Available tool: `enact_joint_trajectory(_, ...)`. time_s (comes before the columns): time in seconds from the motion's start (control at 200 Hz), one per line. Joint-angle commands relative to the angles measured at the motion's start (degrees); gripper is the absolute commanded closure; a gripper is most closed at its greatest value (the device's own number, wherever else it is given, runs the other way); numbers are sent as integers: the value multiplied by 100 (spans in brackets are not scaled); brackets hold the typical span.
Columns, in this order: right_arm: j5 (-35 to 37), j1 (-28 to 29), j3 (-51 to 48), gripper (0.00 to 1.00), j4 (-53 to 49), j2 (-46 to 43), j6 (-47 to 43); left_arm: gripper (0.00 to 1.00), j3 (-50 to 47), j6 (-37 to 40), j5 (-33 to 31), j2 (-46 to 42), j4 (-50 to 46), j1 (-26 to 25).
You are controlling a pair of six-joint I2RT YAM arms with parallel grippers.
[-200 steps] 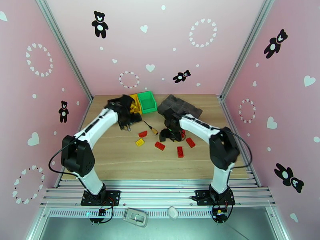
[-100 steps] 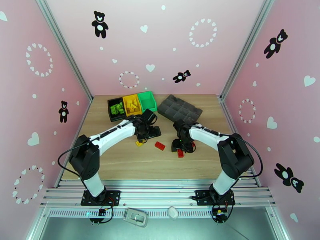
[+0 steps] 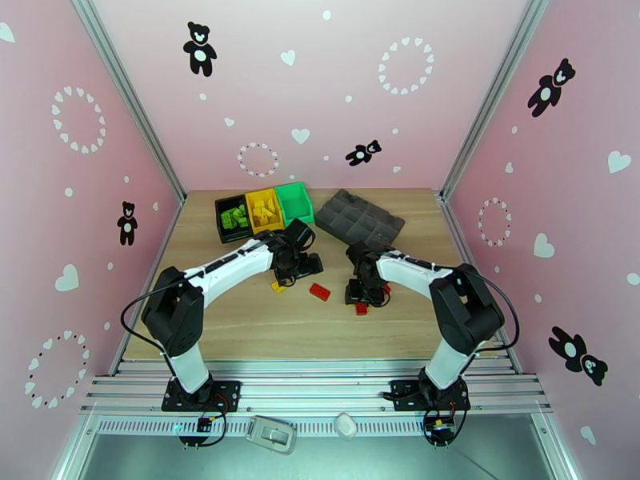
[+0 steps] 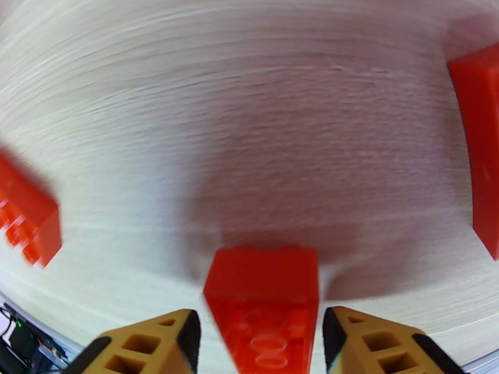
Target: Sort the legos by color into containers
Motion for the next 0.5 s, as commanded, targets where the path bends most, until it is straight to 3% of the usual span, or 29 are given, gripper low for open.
enact_joint_trajectory(0.0,200,-24,171,52,-112,60,70,10,62,-10,278,99,188,187)
enact_joint_trajectory(0.155,133,-26,542,63,-242,-108,134,8,261,25,676,202,344,484)
enact_joint_trajectory(0.355,-487,-24,1356,65,-14,-46,185,5,806,-34,1564,548,772,1008)
enact_joint_trajectory(0.496,-1202,-26,2138,67,378,460,340,1,1263,-102,1805,775,863,1445)
